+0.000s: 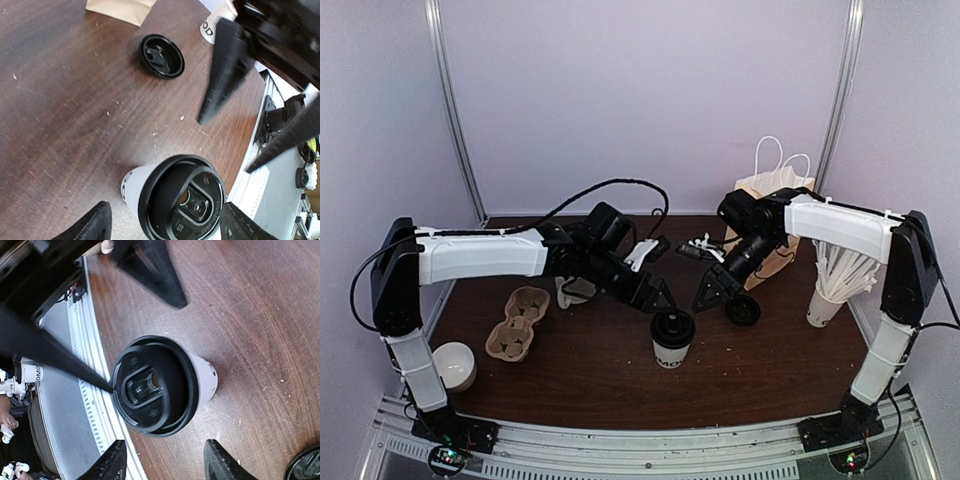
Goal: Pack the takeout coffee
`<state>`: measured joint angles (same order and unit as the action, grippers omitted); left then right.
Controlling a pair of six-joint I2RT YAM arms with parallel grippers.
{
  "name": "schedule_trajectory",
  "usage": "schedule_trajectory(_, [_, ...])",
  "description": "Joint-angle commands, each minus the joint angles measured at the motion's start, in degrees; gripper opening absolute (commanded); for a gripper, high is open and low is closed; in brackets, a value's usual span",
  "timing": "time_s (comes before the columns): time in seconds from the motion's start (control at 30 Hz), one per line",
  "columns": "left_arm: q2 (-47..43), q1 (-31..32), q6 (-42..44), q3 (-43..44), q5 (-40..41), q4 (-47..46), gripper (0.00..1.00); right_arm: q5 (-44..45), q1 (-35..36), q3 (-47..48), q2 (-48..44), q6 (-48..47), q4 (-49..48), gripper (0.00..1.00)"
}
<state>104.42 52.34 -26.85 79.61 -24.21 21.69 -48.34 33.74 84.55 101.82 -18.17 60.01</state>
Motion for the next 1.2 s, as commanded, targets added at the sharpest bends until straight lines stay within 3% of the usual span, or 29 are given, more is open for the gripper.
schedule_trajectory(0.0, [0.1,-0.4,2.0,3.0,2.7,1.1,0.78,0.2,0.2,-4.8,-5.1,-2.6,-0.7,0.58])
schedule_trajectory(0.2, [4.2,-1.7,2.3,5.0,-2.3,-2.0,0.73,4.0,0.7,-15.0,-10.5,1.8,-11.1,0.66])
schedule_trajectory(0.33, [7.4,-2.3,5.1,8.2,-7.2,0.1,0.69,2.3,1.8,-15.7,-8.3,2.9,-12.1,0.64])
schedule_trajectory(0.5, [8.3,-2.4,5.5,8.8,-9.2,1.7,0.64,-3.6,1.9,-12.5,-2.9,4.2,-11.3,0.55])
schedule_trajectory(0.73, [5.9,-2.6,5.8,6.1,-8.7,2.0,0.59,-3.3,1.6,-5.3,2.8,3.8,-7.4,0.44])
schedule_trajectory(1.17, [0.7,-2.9,1.6,-0.8,-3.3,0.9,0.57,-0.3,-1.0,0.8,6.2,3.9,-5.1,0.43])
